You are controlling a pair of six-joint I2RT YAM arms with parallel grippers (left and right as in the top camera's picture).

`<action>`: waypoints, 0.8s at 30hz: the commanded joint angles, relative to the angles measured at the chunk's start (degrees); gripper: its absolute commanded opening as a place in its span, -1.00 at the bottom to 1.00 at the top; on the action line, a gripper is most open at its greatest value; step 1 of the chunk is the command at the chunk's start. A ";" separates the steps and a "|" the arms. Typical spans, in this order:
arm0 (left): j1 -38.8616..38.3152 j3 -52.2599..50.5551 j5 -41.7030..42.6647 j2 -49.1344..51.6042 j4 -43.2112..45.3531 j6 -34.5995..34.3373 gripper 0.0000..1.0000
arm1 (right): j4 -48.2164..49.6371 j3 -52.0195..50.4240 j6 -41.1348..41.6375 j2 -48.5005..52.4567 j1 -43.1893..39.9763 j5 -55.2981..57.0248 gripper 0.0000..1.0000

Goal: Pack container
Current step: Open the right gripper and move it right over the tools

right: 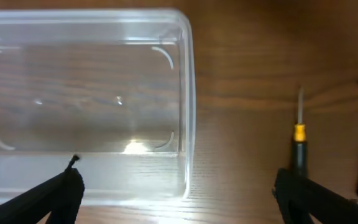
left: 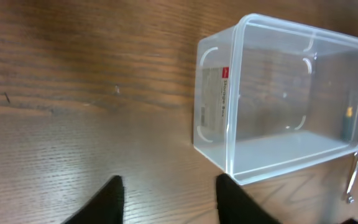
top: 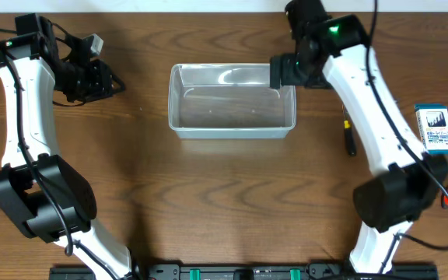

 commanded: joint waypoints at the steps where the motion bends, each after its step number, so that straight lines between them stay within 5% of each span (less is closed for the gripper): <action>1: -0.04 -0.46 0.42 0.42 0.24 -0.04 -0.03 | -1.36 1.42 -1.75 -4.70 0.22 2.32 0.98; 9: -0.04 -0.46 0.39 0.42 1.42 -0.04 0.96 | -9.29 1.42 -1.73 -11.56 -0.07 7.06 0.98; 24: 0.00 -0.46 -8.52 0.42 3.96 -0.04 0.96 | -21.00 0.35 -1.01 -18.86 -1.79 9.25 0.99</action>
